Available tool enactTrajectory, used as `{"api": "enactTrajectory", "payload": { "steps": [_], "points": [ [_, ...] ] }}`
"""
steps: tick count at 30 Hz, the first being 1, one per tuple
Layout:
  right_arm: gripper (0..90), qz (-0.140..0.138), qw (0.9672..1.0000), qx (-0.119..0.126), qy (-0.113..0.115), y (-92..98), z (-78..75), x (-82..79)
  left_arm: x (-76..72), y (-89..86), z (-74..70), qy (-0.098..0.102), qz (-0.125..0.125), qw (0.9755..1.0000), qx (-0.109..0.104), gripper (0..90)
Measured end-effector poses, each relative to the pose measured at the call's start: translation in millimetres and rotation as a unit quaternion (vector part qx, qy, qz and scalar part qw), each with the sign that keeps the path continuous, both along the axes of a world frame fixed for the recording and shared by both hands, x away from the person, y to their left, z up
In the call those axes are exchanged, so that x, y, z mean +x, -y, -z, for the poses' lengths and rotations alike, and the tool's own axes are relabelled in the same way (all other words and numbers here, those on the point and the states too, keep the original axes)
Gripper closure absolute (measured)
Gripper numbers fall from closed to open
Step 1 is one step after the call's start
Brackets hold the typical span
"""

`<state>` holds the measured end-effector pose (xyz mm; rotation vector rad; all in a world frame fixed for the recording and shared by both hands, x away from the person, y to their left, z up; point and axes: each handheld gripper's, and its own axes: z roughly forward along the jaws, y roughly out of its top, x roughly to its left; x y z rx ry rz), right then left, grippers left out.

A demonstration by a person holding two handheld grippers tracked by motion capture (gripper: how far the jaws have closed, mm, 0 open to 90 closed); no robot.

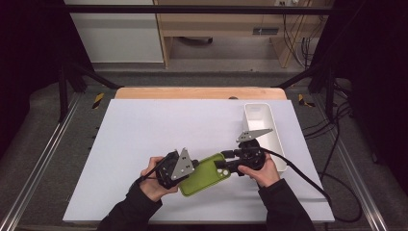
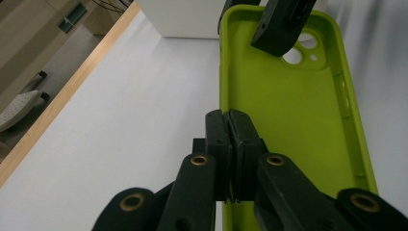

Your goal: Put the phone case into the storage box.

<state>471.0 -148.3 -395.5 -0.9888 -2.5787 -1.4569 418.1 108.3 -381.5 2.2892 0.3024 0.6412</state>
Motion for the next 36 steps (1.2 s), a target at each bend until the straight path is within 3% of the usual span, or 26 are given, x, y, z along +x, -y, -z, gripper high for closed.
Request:
{"api": "enactTrajectory", "payload": {
  "steps": [6,15,28,36],
  "points": [
    [64.5,-0.008,0.9999,0.004,-0.012,1.8,-1.6,0.4,-0.9,-0.1,1.1,0.001,0.002,1.0000,0.003,88.1],
    [73.3,-0.011,0.9994,0.002,-0.032,2.9,-2.1,1.3,-2.3,-2.3,2.9,0.006,0.005,0.9999,0.008,88.1],
    [79.4,-0.010,0.9990,-0.002,-0.045,4.7,-4.5,0.2,-3.5,0.0,7.3,0.008,0.009,0.9997,0.019,88.0],
    [80.1,-0.007,0.9993,-0.012,-0.034,5.3,-5.6,-1.1,-3.9,3.2,10.8,0.003,0.011,0.9997,0.020,87.1]
  ]
}}
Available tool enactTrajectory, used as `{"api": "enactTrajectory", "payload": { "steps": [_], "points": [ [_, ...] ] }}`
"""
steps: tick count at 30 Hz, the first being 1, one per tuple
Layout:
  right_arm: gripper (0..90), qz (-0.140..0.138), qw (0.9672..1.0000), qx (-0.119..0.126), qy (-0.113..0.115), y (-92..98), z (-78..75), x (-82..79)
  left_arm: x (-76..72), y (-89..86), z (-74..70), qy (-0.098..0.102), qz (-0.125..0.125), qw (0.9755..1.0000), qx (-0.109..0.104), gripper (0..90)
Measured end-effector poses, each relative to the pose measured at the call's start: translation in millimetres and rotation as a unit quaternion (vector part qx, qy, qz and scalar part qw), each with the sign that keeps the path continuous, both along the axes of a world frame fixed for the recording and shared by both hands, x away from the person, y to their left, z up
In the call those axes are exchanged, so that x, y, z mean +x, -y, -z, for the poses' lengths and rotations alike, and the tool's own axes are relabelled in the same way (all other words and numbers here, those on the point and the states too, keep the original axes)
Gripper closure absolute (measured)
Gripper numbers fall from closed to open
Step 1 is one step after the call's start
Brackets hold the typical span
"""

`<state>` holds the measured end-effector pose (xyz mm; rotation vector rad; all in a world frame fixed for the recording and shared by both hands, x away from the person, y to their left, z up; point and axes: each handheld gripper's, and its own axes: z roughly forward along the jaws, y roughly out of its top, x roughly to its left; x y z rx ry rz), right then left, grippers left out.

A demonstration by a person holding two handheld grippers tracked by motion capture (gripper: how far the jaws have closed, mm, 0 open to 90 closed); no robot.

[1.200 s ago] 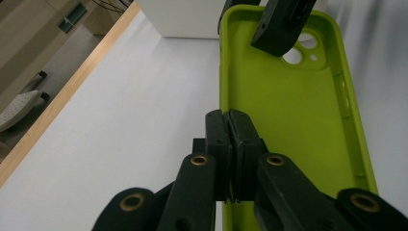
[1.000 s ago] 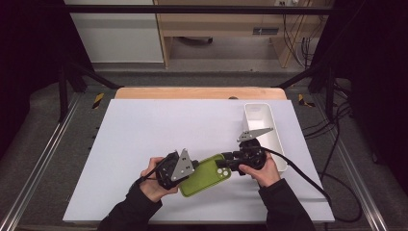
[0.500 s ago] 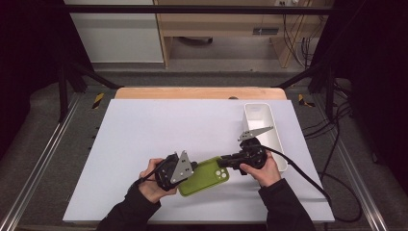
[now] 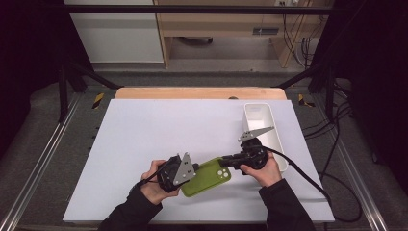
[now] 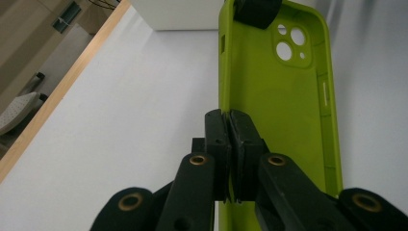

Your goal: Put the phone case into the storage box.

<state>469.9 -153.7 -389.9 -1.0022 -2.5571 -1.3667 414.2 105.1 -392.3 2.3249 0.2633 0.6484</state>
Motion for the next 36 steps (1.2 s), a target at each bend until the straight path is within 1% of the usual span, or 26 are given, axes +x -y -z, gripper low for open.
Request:
{"api": "enactTrajectory", "payload": {
  "steps": [3,5,7,8,10,12,14,16,17,19,22,23,24,25,26,27,28,29,30,32,33,34,36],
  "points": [
    [80.2,0.003,1.0000,-0.003,-0.002,0.5,-0.9,-0.7,0.7,0.7,1.2,-0.006,0.001,1.0000,-0.006,86.3],
    [80.3,0.004,1.0000,-0.003,0.002,1.1,-1.5,-0.7,1.3,0.5,1.2,-0.007,0.001,0.9999,-0.008,85.3],
    [80.4,0.004,1.0000,-0.004,0.003,1.5,-2.1,-0.9,2.2,-0.2,1.0,-0.014,0.001,0.9998,-0.016,84.1],
    [80.4,0.004,1.0000,-0.005,0.004,2.0,-2.5,-0.9,2.4,-0.8,1.0,-0.014,-0.002,0.9997,-0.020,83.2],
    [80.4,0.010,0.9999,-0.009,0.009,3.4,-3.7,-0.8,3.2,-2.9,0.2,-0.013,-0.008,0.9994,-0.030,75.8],
    [80.4,0.014,0.9997,-0.011,0.015,5.0,-5.0,-0.5,4.4,-6.4,-1.6,-0.016,-0.012,0.9988,-0.044,71.7],
    [80.3,0.017,0.9995,-0.013,0.022,6.6,-6.9,-0.5,5.9,-10.8,-3.6,-0.019,-0.019,0.9976,-0.064,63.6],
    [80.3,0.020,0.9993,-0.014,0.028,7.7,-8.0,-0.8,7.8,-15.5,-5.3,-0.025,-0.024,0.9960,-0.083,58.4],
    [80.3,0.021,0.9991,-0.015,0.033,8.3,-8.6,-0.8,9.2,-19.2,-6.1,-0.028,-0.029,0.9944,-0.098,54.5],
    [80.3,0.023,0.9987,-0.017,0.043,9.6,-10.0,-1.2,11.6,-24.2,-6.8,-0.035,-0.036,0.9921,-0.115,47.3],
    [80.3,0.024,0.9981,-0.018,0.054,11.7,-12.2,-1.6,16.0,-33.6,-5.9,-0.046,-0.048,0.9874,-0.144,37.4],
    [80.3,0.024,0.9980,-0.018,0.056,12.5,-13.1,-2.0,17.6,-36.8,-5.0,-0.047,-0.051,0.9861,-0.151,33.6],
    [80.3,0.024,0.9977,-0.020,0.061,13.4,-13.9,-2.3,19.2,-40.9,-3.9,-0.049,-0.055,0.9842,-0.161,30.5],
    [80.3,0.025,0.9974,-0.021,0.064,14.5,-15.1,-2.8,20.2,-43.3,-3.1,-0.051,-0.059,0.9828,-0.167,27.4],
    [80.3,0.024,0.9971,-0.023,0.069,15.2,-15.7,-2.8,21.9,-47.5,-2.1,-0.056,-0.067,0.9808,-0.175,25.1],
    [80.3,0.025,0.9967,-0.025,0.073,16.2,-16.9,-3.3,22.5,-49.2,-1.7,-0.057,-0.070,0.9800,-0.177,19.9],
    [80.3,0.025,0.9964,-0.026,0.076,16.7,-17.3,-3.5,23.8,-53.5,-0.7,-0.060,-0.078,0.9776,-0.186,18.2],
    [80.3,0.025,0.9960,-0.029,0.081,18.1,-18.5,-3.9,24.6,-56.0,-0.1,-0.064,-0.081,0.9760,-0.192,16.6],
    [80.3,0.025,0.9957,-0.030,0.083,18.9,-19.3,-4.1,26.0,-60.2,1.0,-0.072,-0.087,0.9733,-0.200,15.0],
    [80.3,0.025,0.9950,-0.033,0.091,21.4,-21.4,-5.0,27.7,-66.4,2.5,-0.081,-0.096,0.9695,-0.210,11.1],
    [80.3,0.026,0.9945,-0.034,0.095,22.2,-22.2,-5.3,28.5,-70.4,3.5,-0.086,-0.100,0.9667,-0.219,10.3],
    [80.3,0.025,0.9940,-0.037,0.100,23.4,-23.2,-5.7,29.0,-72.8,4.1,-0.089,-0.102,0.9653,-0.223,9.3],
    [80.3,0.025,0.9932,-0.040,0.106,24.8,-24.7,-6.4,30.1,-79.4,5.8,-0.096,-0.108,0.9610,-0.236,7.8]
  ]
}}
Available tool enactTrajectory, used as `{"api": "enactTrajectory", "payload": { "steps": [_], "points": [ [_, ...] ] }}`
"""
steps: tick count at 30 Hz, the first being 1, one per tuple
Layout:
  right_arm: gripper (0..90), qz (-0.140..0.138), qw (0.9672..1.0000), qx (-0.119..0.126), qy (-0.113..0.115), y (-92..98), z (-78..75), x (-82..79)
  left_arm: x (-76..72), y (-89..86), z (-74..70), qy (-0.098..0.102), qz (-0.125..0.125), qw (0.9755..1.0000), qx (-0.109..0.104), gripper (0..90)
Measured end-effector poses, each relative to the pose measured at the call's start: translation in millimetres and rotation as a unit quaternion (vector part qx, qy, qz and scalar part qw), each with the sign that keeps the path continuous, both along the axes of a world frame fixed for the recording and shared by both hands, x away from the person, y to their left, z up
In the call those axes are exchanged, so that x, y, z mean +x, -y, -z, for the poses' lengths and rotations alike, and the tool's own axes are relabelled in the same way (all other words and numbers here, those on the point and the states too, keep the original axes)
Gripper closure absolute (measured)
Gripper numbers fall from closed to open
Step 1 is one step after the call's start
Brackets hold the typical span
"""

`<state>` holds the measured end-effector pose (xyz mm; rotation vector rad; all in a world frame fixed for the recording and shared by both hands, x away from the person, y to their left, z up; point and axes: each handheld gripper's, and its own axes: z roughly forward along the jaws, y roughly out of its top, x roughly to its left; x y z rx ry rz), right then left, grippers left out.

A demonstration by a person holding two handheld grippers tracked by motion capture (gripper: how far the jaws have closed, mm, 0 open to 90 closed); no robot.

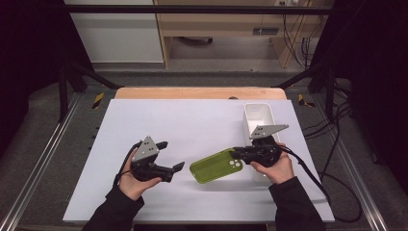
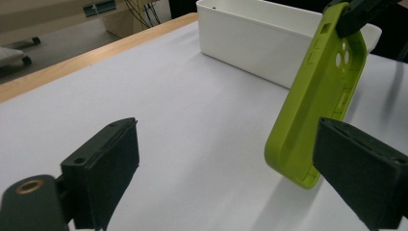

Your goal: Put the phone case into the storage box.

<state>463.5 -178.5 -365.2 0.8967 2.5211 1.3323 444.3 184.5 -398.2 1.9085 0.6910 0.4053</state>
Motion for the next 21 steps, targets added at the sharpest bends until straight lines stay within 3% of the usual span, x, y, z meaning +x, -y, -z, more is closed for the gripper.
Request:
{"api": "enactTrajectory", "payload": {
  "steps": [7,21],
  "points": [
    [80.3,-0.001,0.9997,-0.009,0.022,4.1,-6.1,-2.1,2.2,-22.9,8.4,-0.014,-0.018,0.9995,-0.020,5.4],
    [80.3,-0.001,0.9970,-0.036,0.069,7.2,-27.6,-5.7,4.0,-55.8,24.8,-0.015,-0.042,0.9980,-0.044,3.7]
  ]
}}
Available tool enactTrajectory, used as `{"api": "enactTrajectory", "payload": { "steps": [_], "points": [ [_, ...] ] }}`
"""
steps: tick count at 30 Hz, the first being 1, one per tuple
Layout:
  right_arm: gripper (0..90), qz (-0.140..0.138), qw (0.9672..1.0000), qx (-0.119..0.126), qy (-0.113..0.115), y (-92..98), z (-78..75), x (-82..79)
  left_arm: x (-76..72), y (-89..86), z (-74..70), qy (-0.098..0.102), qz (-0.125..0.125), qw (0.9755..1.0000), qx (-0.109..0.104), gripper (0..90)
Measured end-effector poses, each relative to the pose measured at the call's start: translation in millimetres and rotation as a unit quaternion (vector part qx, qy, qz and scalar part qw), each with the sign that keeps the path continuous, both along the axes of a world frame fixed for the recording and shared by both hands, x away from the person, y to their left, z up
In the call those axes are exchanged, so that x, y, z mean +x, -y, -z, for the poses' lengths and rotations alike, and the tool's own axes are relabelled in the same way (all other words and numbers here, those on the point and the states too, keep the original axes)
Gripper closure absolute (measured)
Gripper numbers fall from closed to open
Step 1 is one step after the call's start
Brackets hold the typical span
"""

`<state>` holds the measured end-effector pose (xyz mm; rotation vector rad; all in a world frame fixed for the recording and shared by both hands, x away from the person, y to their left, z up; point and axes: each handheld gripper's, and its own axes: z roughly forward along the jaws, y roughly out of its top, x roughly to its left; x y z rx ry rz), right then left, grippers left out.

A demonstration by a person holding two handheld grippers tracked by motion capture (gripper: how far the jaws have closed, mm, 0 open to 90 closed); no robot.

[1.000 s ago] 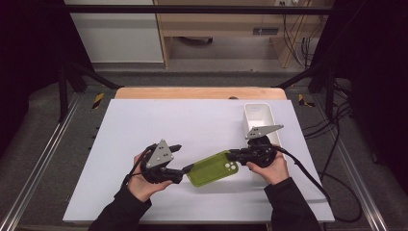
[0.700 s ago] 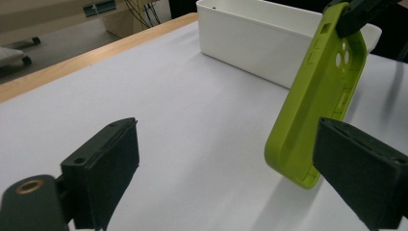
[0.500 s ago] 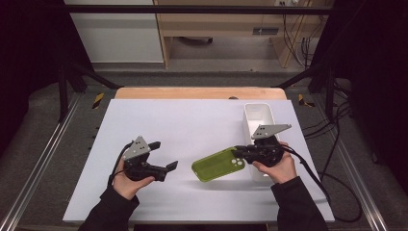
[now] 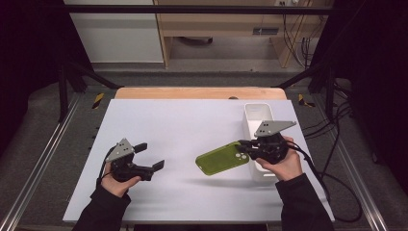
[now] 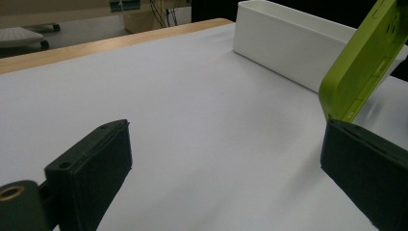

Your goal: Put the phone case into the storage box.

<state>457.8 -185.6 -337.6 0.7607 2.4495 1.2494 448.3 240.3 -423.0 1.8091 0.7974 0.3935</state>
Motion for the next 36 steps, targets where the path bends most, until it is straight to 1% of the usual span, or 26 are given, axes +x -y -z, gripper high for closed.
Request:
{"api": "enactTrajectory", "payload": {
  "steps": [6,11,17,21,25,32,36],
  "points": [
    [80.2,0.001,0.9999,-0.002,0.016,3.1,-9.3,-0.9,-1.4,-6.1,6.2,0.004,0.001,1.0000,-0.001,3.3],
    [80.2,0.001,0.9993,-0.017,0.032,2.5,-17.0,-1.6,-1.9,-9.2,7.8,0.006,-0.002,1.0000,-0.004,3.2],
    [80.2,0.002,0.9986,-0.026,0.045,2.6,-25.7,-0.3,-2.0,-15.7,9.9,0.006,-0.008,0.9999,-0.004,3.3],
    [80.2,0.005,0.9978,-0.039,0.053,1.9,-31.6,0.7,-1.7,-20.6,10.6,0.005,-0.015,0.9999,-0.005,3.3],
    [80.2,0.007,0.9964,-0.054,0.066,0.8,-38.0,1.7,-1.3,-25.1,12.3,0.004,-0.023,0.9997,-0.005,3.3],
    [80.2,0.006,0.9934,-0.074,0.087,-1.6,-50.0,4.1,-0.6,-27.8,13.9,0.005,-0.028,0.9996,-0.004,3.3],
    [80.2,0.006,0.9918,-0.084,0.096,-2.6,-55.2,5.6,-0.5,-28.5,14.7,0.004,-0.029,0.9996,-0.003,3.3]
  ]
}}
